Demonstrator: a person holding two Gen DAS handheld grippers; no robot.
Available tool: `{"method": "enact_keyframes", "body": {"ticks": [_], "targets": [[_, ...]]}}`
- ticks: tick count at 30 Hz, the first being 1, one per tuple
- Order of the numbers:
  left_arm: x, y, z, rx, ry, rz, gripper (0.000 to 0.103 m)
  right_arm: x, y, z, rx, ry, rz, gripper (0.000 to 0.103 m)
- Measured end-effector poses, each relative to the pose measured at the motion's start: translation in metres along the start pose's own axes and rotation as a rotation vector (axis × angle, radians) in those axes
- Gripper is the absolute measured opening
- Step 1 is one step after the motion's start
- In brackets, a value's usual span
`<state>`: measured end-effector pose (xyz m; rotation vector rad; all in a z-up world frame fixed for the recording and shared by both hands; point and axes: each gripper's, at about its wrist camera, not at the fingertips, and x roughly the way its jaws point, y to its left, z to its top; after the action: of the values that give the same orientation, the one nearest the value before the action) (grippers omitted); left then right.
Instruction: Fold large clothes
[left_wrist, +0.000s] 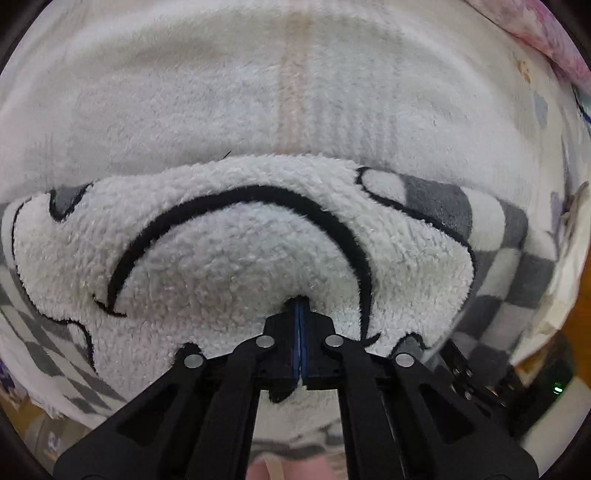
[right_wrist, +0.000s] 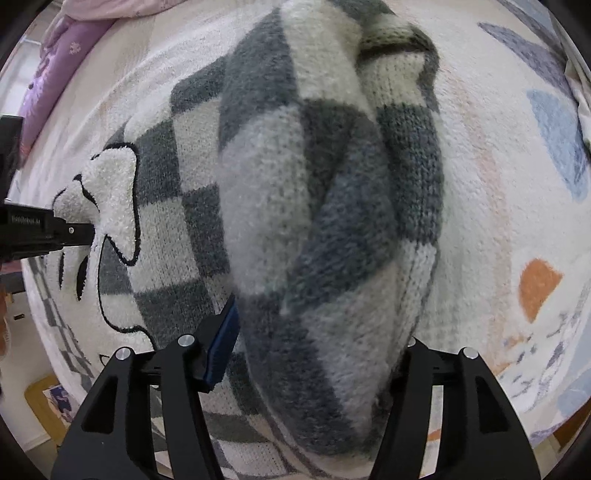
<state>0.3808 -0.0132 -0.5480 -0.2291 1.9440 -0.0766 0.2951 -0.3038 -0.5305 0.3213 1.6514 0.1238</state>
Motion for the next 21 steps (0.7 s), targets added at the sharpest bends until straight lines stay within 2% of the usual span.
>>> {"method": "enact_keyframes", "body": {"ticks": [1, 3, 5, 7, 8, 9, 11, 13, 14, 15, 16, 17, 18, 20, 21], "targets": [[-0.004, 0.003, -0.009, -0.025, 0.002, -0.004, 0.002, -0.001, 0.001, 0.000, 0.000, 0.004, 0.004, 0.056], [-0.004, -0.001, -0.038, -0.021, 0.047, 0.057, 0.002, -0.002, 0.002, 0.002, 0.009, 0.027, -0.004, 0.056], [0.011, -0.004, -0.060, -0.002, 0.038, 0.123, 0.003, -0.003, 0.006, 0.006, 0.017, 0.038, -0.022, 0.057], [0.027, -0.003, -0.056, -0.040, -0.008, 0.148, 0.004, -0.001, 0.010, 0.010, 0.011, 0.022, -0.030, 0.058], [0.033, -0.007, -0.050, -0.048, 0.004, 0.182, 0.002, 0.000, 0.015, 0.013, 0.009, 0.008, -0.025, 0.059], [0.036, -0.015, -0.042, -0.054, 0.066, 0.228, 0.001, 0.003, 0.013, 0.010, 0.008, -0.012, -0.011, 0.060], [0.030, -0.015, -0.048, -0.076, 0.069, 0.230, 0.000, 0.002, 0.010, 0.007, 0.008, -0.025, 0.009, 0.060], [0.021, -0.021, -0.078, 0.025, -0.004, 0.241, 0.000, 0.001, 0.012, 0.011, 0.036, 0.008, 0.009, 0.060], [0.021, -0.017, -0.097, 0.020, 0.002, 0.234, 0.000, 0.000, 0.011, 0.013, 0.054, 0.026, 0.008, 0.060], [0.029, -0.005, -0.120, -0.057, 0.049, 0.176, 0.000, 0.001, 0.014, 0.016, 0.059, 0.036, 0.002, 0.060], [0.042, 0.004, -0.134, -0.089, 0.069, 0.152, 0.000, 0.001, 0.016, 0.017, 0.057, 0.035, -0.002, 0.060], [0.071, 0.012, -0.151, -0.058, 0.059, 0.180, 0.001, 0.003, 0.018, 0.019, 0.059, 0.026, -0.001, 0.062], [0.078, 0.008, -0.156, -0.008, -0.021, 0.205, 0.002, 0.005, 0.019, 0.020, 0.066, 0.014, 0.007, 0.063], [0.076, -0.007, -0.167, 0.012, -0.103, 0.290, 0.000, 0.007, 0.021, 0.013, 0.053, -0.017, 0.017, 0.064], [0.073, -0.006, -0.174, -0.007, -0.115, 0.290, 0.000, 0.007, 0.022, 0.012, 0.038, -0.032, 0.030, 0.064]]}}
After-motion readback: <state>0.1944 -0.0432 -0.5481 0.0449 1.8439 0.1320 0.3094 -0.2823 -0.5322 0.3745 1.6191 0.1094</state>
